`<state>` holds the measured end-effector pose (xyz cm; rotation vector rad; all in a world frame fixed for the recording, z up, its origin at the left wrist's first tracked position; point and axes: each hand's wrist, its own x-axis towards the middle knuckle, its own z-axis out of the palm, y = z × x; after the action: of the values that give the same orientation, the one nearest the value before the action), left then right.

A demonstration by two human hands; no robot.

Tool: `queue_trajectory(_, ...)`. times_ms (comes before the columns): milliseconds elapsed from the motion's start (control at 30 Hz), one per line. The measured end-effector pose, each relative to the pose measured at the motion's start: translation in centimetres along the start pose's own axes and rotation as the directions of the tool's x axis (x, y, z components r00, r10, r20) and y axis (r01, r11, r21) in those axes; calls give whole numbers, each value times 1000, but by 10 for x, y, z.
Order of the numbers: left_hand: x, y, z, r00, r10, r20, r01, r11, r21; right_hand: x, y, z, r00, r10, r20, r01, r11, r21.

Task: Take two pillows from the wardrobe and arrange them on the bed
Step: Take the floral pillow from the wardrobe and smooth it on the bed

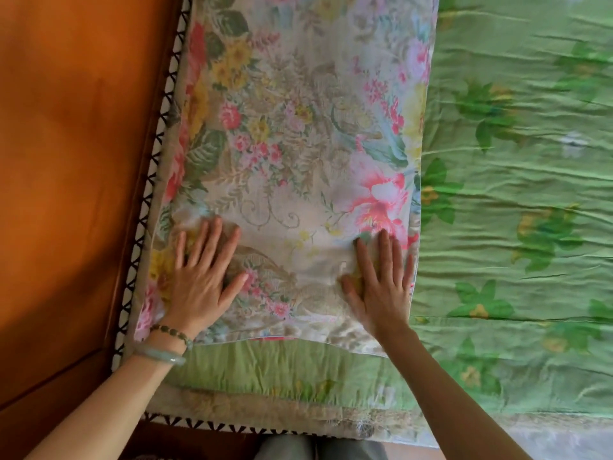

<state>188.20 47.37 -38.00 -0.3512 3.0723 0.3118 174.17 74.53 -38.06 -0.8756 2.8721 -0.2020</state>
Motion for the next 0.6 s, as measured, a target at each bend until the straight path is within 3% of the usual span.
queue_trajectory(200, 86, 16, -23, 998, 48, -49, -43, 995, 86, 74, -61, -16, 984, -44, -171, 59, 995, 85)
queue_trajectory(433, 117, 8, 25, 995, -9, 99, -8, 986, 167, 111, -51, 35, 1000, 7, 0, -7, 1000, -20)
queue_trajectory(600, 117, 15, 1, 984, -37, 172, 19, 994, 105, 116, -56, 9, 998, 6, 70, -7, 1000, 11)
